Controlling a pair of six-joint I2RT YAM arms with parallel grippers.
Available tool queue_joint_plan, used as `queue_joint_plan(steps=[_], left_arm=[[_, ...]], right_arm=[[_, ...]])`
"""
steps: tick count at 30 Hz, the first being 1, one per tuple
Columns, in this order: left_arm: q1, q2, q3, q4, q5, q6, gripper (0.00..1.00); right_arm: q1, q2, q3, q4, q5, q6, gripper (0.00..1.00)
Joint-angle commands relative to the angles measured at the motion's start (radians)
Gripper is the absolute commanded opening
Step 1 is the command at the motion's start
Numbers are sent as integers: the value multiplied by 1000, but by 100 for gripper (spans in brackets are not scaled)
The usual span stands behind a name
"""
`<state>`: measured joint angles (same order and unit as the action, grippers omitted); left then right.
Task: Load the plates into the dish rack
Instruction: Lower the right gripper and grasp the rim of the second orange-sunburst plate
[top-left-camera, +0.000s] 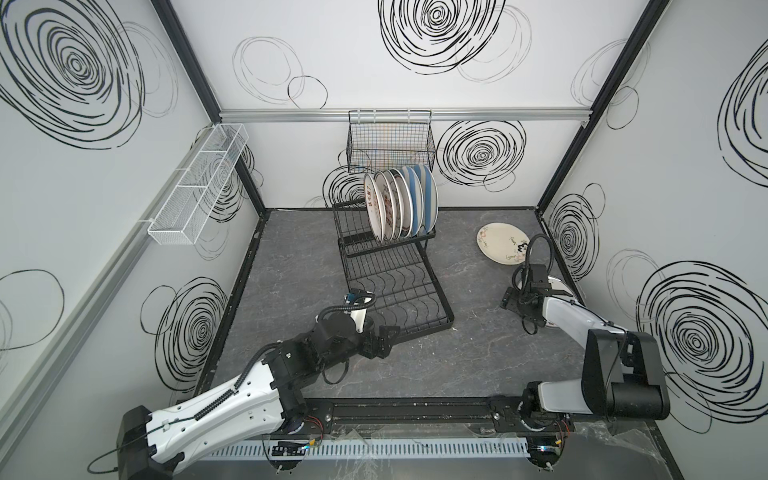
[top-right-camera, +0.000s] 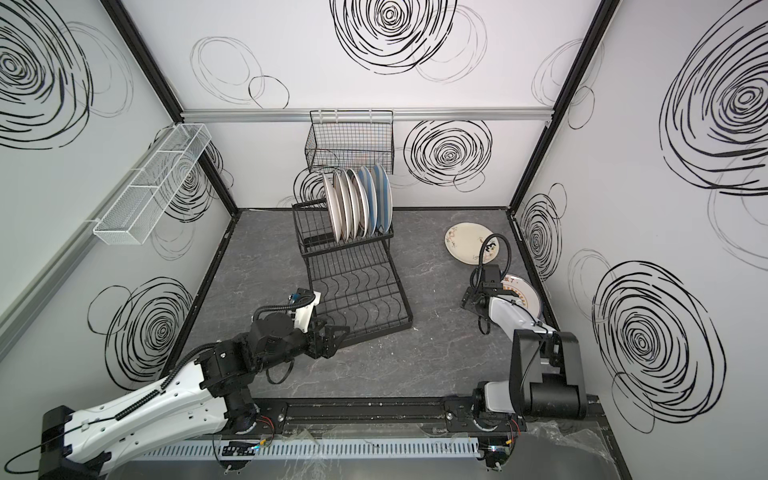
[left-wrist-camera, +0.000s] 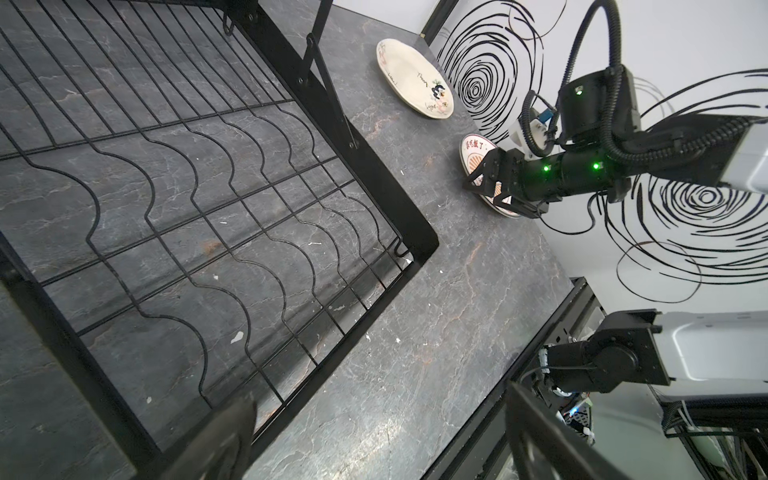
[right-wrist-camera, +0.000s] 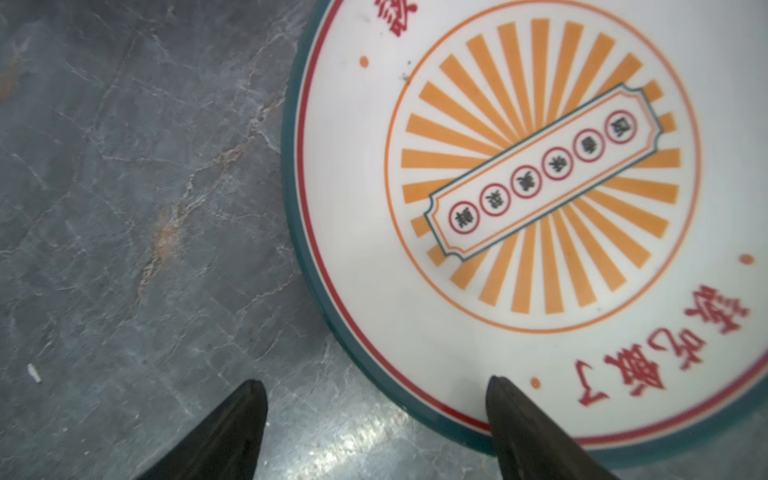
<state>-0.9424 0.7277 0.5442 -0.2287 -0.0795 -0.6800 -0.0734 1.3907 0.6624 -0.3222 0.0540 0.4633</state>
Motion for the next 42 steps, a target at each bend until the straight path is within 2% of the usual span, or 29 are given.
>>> queue_joint_plan(steps=[1, 8, 18, 29, 35, 42], left_arm=[[5, -12, -5, 36, -35, 13, 96], [27, -27, -3, 8, -37, 20, 96], [52, -17, 2, -8, -27, 35, 96], [81, -2, 10, -6, -2, 46, 96], [82, 3, 5, 2, 4, 44, 96], [82, -1, 7, 0, 4, 46, 96]], right_arm=[[-6, 14, 35, 39, -19, -14, 88], [-2, 83, 45, 51, -66, -26, 88], [34, 106, 71, 62, -154, -31, 89], [102, 105, 82, 89, -324, -20, 89], [171, 109, 71, 166, -401, 20, 89], [265, 183, 117, 252, -469, 70, 88]])
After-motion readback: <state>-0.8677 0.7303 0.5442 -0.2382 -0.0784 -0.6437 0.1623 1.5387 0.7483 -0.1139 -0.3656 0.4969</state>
